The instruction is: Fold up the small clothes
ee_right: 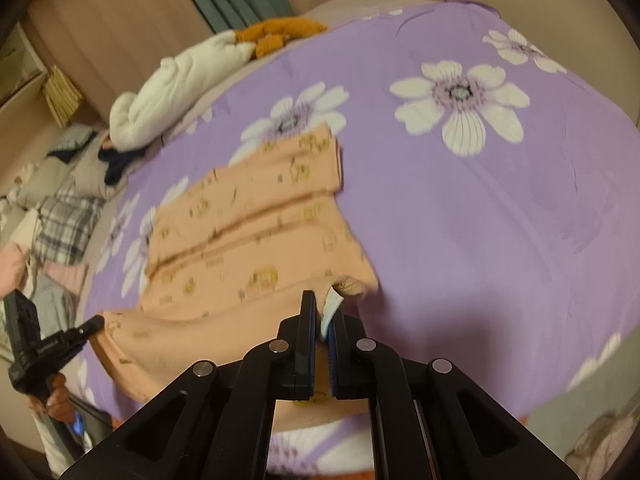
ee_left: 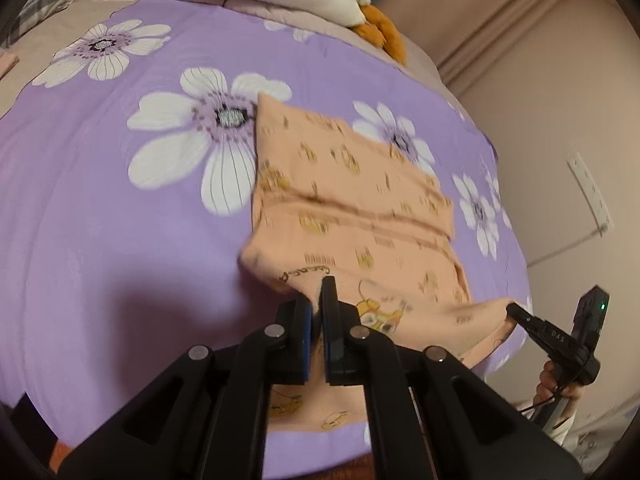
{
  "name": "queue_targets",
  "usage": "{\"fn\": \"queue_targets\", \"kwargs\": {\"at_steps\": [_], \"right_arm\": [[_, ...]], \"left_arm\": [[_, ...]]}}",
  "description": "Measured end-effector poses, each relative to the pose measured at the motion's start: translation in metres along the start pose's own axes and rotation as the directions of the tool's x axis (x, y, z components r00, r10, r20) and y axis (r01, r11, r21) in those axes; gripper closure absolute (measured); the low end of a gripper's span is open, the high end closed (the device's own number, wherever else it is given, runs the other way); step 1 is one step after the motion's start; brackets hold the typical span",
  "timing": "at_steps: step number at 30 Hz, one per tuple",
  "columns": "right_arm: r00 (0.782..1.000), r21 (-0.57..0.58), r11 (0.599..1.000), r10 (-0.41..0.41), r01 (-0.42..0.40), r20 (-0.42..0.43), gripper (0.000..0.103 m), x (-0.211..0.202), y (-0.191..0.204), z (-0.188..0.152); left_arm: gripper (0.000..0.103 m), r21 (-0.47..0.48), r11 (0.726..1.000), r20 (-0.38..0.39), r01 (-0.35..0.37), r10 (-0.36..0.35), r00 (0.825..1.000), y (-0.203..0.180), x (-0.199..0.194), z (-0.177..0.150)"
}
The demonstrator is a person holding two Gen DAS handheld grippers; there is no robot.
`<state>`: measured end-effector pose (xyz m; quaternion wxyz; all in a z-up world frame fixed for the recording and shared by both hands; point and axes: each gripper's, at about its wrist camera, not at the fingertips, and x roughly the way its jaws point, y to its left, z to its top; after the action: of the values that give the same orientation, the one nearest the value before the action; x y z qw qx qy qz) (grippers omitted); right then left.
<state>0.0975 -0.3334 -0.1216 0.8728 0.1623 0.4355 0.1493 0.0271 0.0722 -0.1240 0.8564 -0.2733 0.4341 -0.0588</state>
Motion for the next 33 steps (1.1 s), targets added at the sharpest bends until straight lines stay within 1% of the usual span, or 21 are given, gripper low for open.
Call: {"fn": "queue_targets", "kwargs": {"at_steps": [2,3,4,6,8,10,14,16,19,21,22,23,24,25,26,28,30,33], "right_arm": [[1.0,0.022,1.0,0.005,-0.005,0.012,0.097,0.01,-0.004,0.012],[1.0,0.032,0.999,0.011,-0.011,0.01,0.097,0.016,-0.006,0.016],[1.0,0.044,0.999,0.012,-0.013,0.006,0.097,0.022,-0.008,0.02],[1.0,0.05,0.999,0.0,0.001,-0.009,0.097,0.037,-0.01,0.029],[1.0,0.054,0.999,-0.006,0.008,-0.031,0.097,0.051,-0.012,0.034],[0.998,0.052,0.998,-0.033,0.036,-0.049,0.097,0.06,-0.013,0.035],[0.994,0.046,0.996,-0.077,0.081,-0.082,0.097,0.077,-0.017,0.03],[0.992,0.045,0.995,-0.089,0.093,-0.093,0.097,0.08,-0.019,0.027],[0.99,0.039,0.992,-0.114,0.118,-0.088,0.097,0.078,-0.02,0.026],[0.989,0.025,0.992,-0.122,0.124,-0.081,0.097,0.072,-0.02,0.026],[0.989,0.018,0.991,-0.128,0.13,-0.078,0.095,0.068,-0.019,0.025],[0.988,0.013,0.991,-0.133,0.134,-0.074,0.087,0.064,-0.02,0.025],[0.988,0.014,0.99,-0.138,0.139,-0.067,0.075,0.059,-0.021,0.024],[0.989,0.019,0.99,-0.142,0.143,-0.051,0.068,0.05,-0.023,0.022],[0.989,0.029,0.989,-0.143,0.145,-0.039,0.059,0.045,-0.026,0.021],[0.99,0.047,0.989,-0.138,0.139,-0.026,0.058,0.035,-0.032,0.016],[0.992,0.068,0.989,-0.126,0.128,-0.029,0.058,0.026,-0.04,0.01],[0.992,0.095,0.988,-0.117,0.121,-0.051,0.058,0.021,-0.051,-0.002]], "left_arm": [[0.1,-0.01,1.0,0.012,-0.02,0.02,1.0,0.005,0.009,0.013],[0.1,-0.003,0.999,0.021,-0.04,0.041,0.999,0.006,0.013,0.017],[0.1,0.008,0.997,0.034,-0.076,0.076,0.997,0.005,0.02,0.022],[0.101,0.012,0.994,0.039,-0.112,0.112,0.993,0.009,0.029,0.03],[0.102,-0.015,0.994,0.005,-0.112,0.112,0.994,0.019,0.042,0.035],[0.102,-0.032,0.992,-0.017,-0.12,0.119,0.993,0.025,0.05,0.036],[0.102,-0.04,0.993,-0.061,-0.107,0.104,0.993,0.03,0.055,0.028],[0.102,-0.036,0.993,-0.074,-0.112,0.109,0.991,0.029,0.054,0.022],[0.095,-0.021,0.993,-0.079,-0.115,0.113,0.99,0.028,0.048,0.016],[0.08,-0.015,0.994,-0.08,-0.111,0.109,0.991,0.027,0.045,0.012],[0.067,-0.014,0.994,-0.079,-0.109,0.107,0.991,0.027,0.042,0.01],[0.053,-0.017,0.994,-0.077,-0.105,0.103,0.992,0.025,0.039,0.007],[0.048,-0.017,0.995,-0.076,-0.099,0.097,0.992,0.025,0.036,0.004],[0.041,-0.011,0.996,-0.075,-0.087,0.086,0.993,0.022,0.033,0.001],[0.037,-0.006,0.997,-0.074,-0.081,0.08,0.994,0.021,0.031,-0.002],[0.033,0.001,0.998,-0.068,-0.069,0.069,0.995,0.019,0.025,-0.009],[0.033,0.0,0.998,-0.075,-0.059,0.059,0.995,0.019,0.025,-0.015],[0.033,0.001,0.999,-0.113,-0.05,0.05,0.992,0.02,0.03,-0.029]]}}
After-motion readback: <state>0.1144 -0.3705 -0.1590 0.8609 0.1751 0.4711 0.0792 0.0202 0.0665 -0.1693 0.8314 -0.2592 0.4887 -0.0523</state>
